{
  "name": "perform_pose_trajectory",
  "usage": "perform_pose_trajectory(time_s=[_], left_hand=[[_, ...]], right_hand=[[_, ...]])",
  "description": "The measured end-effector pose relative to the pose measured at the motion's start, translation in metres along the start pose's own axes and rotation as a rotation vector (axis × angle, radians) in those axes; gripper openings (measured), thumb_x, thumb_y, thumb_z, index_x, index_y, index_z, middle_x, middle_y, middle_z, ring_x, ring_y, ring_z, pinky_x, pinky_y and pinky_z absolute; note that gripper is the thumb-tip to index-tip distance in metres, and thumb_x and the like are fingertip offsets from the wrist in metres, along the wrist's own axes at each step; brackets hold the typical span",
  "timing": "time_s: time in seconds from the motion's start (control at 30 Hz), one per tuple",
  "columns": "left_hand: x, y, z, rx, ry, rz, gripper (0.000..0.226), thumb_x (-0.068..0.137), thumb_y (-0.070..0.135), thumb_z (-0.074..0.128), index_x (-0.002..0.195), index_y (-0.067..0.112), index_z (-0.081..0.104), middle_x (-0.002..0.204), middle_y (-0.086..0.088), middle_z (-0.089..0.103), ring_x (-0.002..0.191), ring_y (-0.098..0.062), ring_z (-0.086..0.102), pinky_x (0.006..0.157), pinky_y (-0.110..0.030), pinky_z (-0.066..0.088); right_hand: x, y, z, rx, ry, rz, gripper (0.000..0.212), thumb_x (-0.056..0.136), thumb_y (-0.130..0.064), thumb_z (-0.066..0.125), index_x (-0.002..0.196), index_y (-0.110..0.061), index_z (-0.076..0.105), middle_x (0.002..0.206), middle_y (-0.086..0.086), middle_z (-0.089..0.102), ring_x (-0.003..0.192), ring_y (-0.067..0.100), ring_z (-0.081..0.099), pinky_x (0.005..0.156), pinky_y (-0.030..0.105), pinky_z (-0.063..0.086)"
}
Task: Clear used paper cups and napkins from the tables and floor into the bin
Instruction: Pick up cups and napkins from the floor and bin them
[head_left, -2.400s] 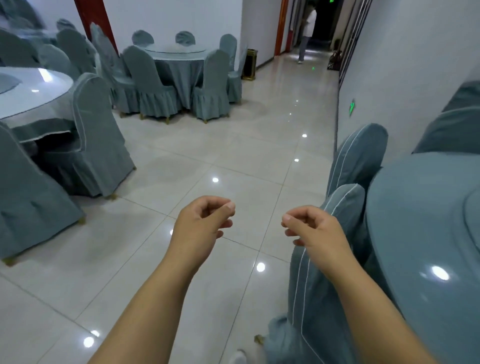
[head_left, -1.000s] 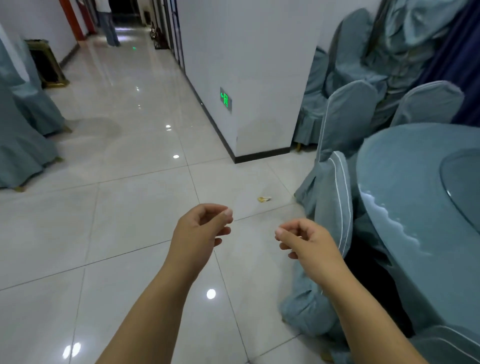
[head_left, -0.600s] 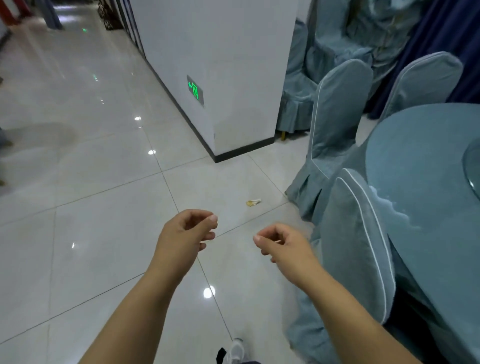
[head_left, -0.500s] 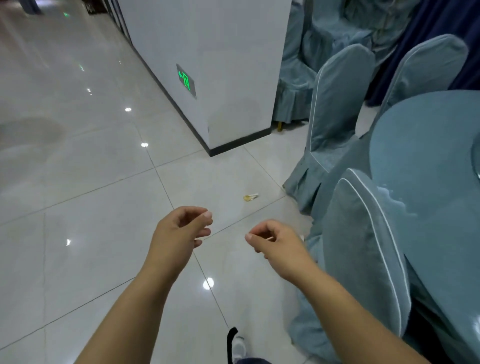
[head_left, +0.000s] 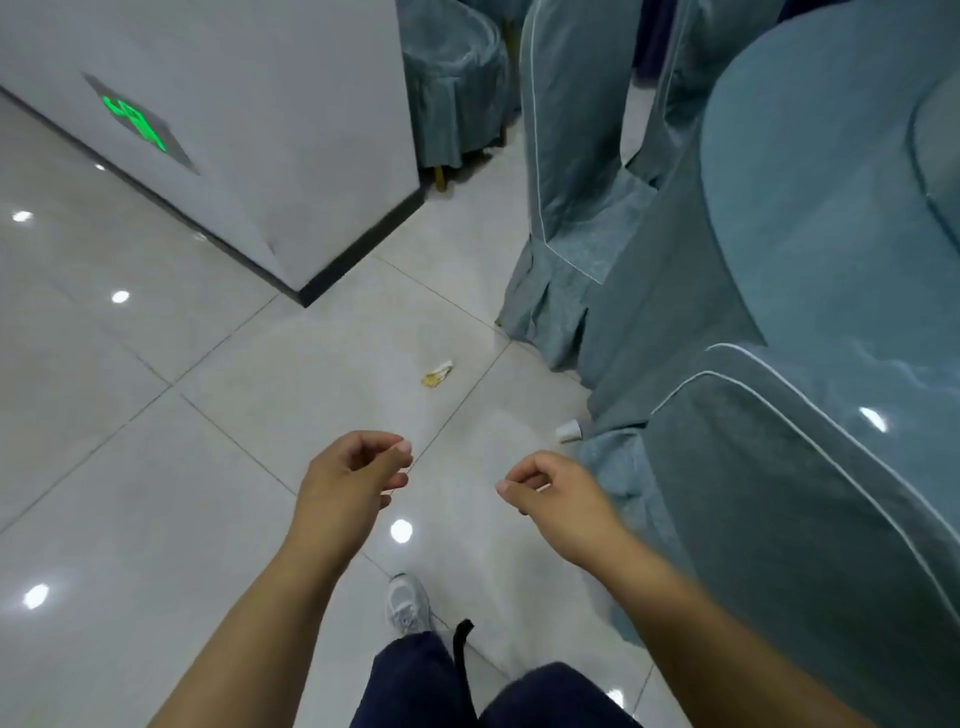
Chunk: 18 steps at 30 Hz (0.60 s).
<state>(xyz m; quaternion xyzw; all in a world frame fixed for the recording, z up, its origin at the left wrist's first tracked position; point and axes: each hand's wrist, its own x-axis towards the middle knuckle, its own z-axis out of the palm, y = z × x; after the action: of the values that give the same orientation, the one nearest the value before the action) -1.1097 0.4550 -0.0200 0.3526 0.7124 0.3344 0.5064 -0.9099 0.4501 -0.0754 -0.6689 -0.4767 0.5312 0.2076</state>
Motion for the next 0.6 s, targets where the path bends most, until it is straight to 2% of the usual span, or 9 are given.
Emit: perform_pose_trajectory(time_s=[0.13,0.3,0.4,0.53,0.6], left_hand=[[0.082,0.016,0.006,0.142,-0.136,0.013,0.006,0.089,0.023,0.061,0.087,0.019,0.065,0.089,-0.003,0.07,0.083,-0.017,0.066,0.075,-0.032,0.052],[0.173,0.019,0.044,0.239,-0.262,-0.016,0.007,0.088,0.021,0.063,0.089,0.015,0.066,0.09,-0.006,0.07,0.083,-0.019,0.068,0.074,-0.032,0.052],[0.231,0.008,0.082,0.283,-0.331,-0.036,0.007,0.088,0.021,0.063,0.09,0.015,0.066,0.091,-0.005,0.07,0.082,-0.018,0.068,0.074,-0.033,0.053],[0.31,-0.025,0.13,0.344,-0.422,-0.044,0.008,0.088,0.022,0.063,0.091,0.016,0.066,0.092,-0.004,0.07,0.082,-0.016,0.068,0.079,-0.036,0.052],[0.348,-0.048,0.15,0.363,-0.452,-0.06,0.006,0.087,0.021,0.064,0.09,0.016,0.066,0.092,-0.006,0.07,0.082,-0.018,0.068,0.079,-0.034,0.051]], right_hand=[[0.05,-0.007,0.001,0.048,0.128,0.106,0.012,0.085,-0.033,0.066,0.086,-0.021,0.063,0.081,-0.01,0.061,0.078,0.009,0.059,0.063,0.016,0.041],[0.114,0.011,-0.002,0.125,0.242,0.25,0.009,0.084,-0.03,0.067,0.084,-0.021,0.063,0.081,-0.011,0.064,0.075,0.004,0.06,0.061,0.012,0.041],[0.163,0.034,-0.004,0.176,0.312,0.321,0.01,0.084,-0.027,0.068,0.078,-0.022,0.062,0.075,-0.01,0.063,0.07,0.005,0.059,0.064,0.016,0.041],[0.228,0.071,0.005,0.171,0.297,0.392,0.008,0.087,-0.027,0.065,0.089,-0.019,0.064,0.077,-0.014,0.061,0.071,0.004,0.057,0.054,0.001,0.038],[0.257,0.096,0.017,0.202,0.305,0.432,0.007,0.087,-0.026,0.065,0.09,-0.019,0.064,0.079,-0.014,0.061,0.074,0.005,0.058,0.055,0.004,0.038]])
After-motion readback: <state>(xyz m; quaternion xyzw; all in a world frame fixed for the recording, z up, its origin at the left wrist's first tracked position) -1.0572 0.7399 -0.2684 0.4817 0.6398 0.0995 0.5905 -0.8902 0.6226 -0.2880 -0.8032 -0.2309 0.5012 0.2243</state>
